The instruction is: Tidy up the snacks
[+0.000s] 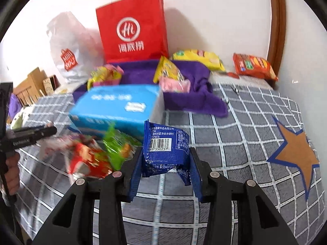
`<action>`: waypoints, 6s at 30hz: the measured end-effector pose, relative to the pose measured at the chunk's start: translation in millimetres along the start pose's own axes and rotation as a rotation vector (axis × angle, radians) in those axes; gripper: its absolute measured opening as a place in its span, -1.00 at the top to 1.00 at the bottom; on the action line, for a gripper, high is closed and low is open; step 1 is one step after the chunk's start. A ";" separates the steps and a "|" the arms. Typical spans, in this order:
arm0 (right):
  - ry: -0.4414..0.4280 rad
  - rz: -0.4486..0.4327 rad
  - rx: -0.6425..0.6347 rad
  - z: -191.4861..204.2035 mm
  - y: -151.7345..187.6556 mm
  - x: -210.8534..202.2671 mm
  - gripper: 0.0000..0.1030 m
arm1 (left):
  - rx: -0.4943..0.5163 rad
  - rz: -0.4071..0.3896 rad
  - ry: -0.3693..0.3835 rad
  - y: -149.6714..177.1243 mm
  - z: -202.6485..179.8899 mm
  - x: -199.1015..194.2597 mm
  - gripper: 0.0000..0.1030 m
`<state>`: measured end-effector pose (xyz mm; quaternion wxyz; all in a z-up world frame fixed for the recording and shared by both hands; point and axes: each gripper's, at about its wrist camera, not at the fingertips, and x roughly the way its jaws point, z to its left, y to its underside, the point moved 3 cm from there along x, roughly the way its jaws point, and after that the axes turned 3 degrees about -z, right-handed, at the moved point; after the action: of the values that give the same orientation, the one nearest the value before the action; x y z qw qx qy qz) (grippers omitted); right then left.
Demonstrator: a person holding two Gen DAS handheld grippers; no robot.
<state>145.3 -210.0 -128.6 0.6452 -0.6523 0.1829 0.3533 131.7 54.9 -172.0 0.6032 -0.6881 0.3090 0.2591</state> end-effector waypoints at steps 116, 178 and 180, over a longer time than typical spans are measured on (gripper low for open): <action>-0.028 0.144 -0.028 46.9 0.2 26.6 -0.11 | -0.104 0.082 0.081 -3.0 8.3 -44.9 -0.30; -0.008 0.187 0.020 23.1 31.6 15.7 0.04 | -0.063 0.094 0.012 29.2 30.0 -5.7 0.06; -0.009 0.180 0.018 22.7 32.0 16.2 -0.13 | -0.046 0.073 -0.031 30.3 30.6 -5.3 0.16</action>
<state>129.0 -187.7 -160.8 0.6174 -0.6258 0.2412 0.4112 106.2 83.3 -192.7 0.5821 -0.6861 0.3182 0.2987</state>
